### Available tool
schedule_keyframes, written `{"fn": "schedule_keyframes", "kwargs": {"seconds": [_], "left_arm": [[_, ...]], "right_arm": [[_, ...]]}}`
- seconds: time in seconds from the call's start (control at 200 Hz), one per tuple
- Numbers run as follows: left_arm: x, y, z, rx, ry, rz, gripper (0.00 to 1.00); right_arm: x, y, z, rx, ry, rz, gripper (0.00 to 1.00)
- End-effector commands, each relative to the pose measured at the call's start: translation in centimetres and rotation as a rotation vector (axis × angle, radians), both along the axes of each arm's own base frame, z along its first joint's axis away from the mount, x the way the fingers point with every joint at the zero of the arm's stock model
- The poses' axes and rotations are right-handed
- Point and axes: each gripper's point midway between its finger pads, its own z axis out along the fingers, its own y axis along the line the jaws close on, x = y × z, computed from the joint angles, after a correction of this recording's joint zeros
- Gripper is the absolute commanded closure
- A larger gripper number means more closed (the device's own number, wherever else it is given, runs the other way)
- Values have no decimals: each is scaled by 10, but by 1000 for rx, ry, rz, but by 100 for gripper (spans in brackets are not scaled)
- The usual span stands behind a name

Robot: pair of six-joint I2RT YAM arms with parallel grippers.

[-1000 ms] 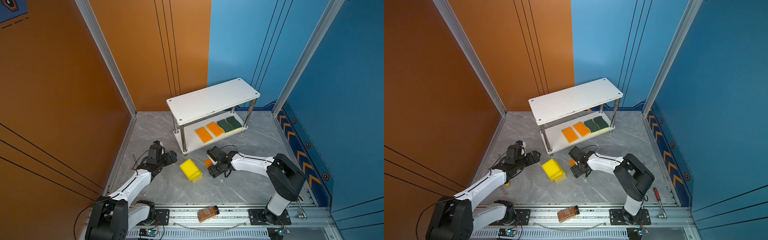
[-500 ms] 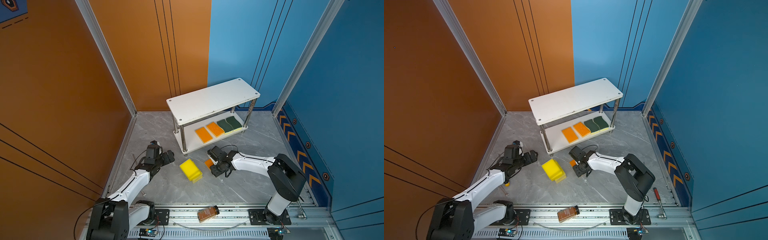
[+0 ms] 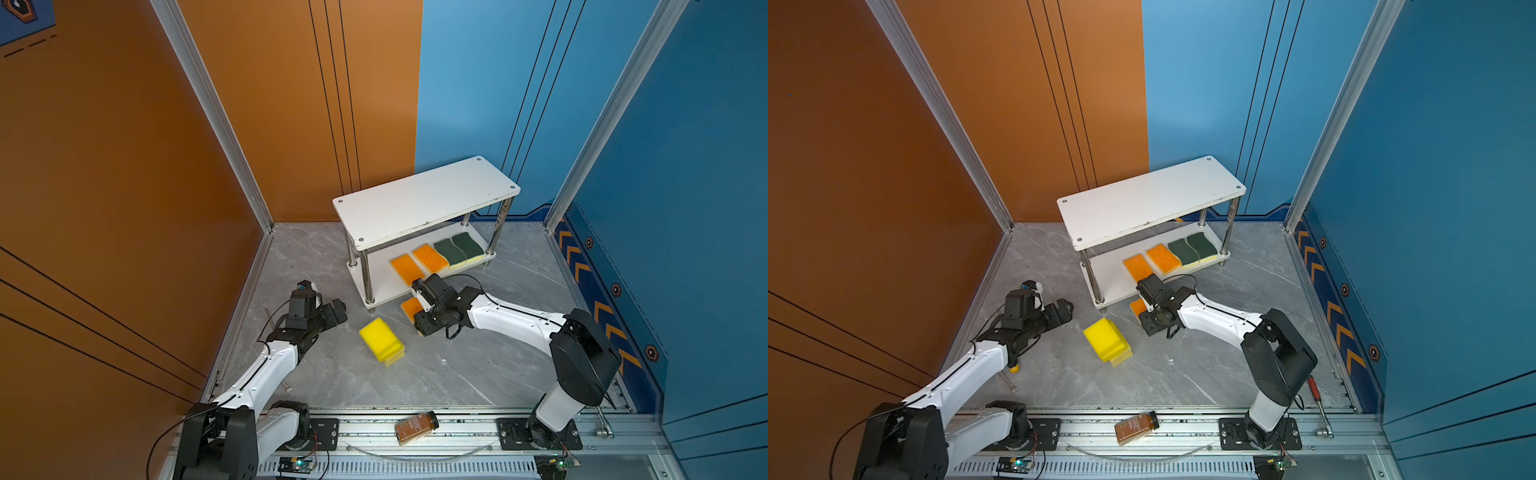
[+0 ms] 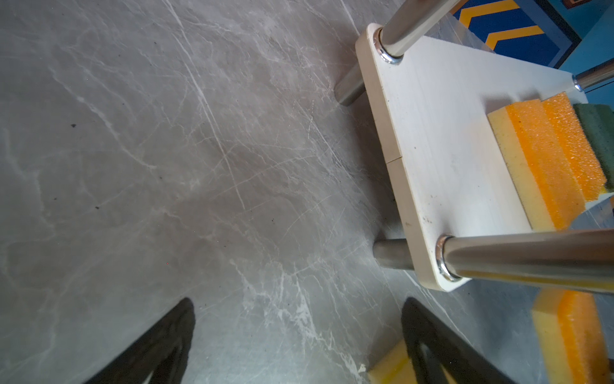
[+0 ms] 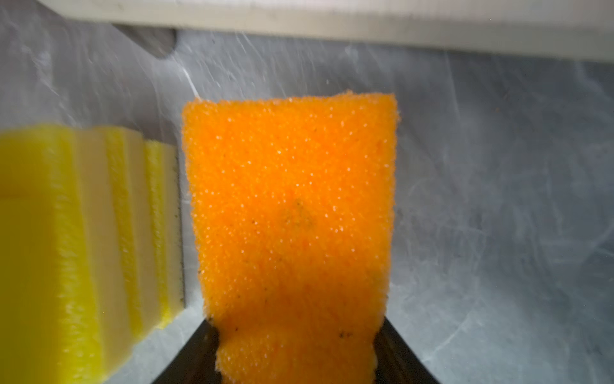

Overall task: Arrange cleaning sponges on a shelf
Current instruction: Pick up the cleaning sponge at the center of the table, then place the cleaning sponge at the shelf.

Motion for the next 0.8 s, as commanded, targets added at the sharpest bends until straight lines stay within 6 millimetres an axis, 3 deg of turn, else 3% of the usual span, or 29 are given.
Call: {"fn": "schedule_keyframes", "kwargs": {"seconds": [0.0, 0.396, 0.791], "left_arm": [[-3, -1, -1, -19, 2, -4, 2], [-7, -1, -3, -23, 8, -10, 2], [-17, -1, -4, -38, 4, -13, 2]], "right_arm": [[11, 0, 25, 9, -45, -13, 43], [57, 37, 54, 60, -132, -71, 43], [82, 77, 35, 46, -160, -83, 44]]}}
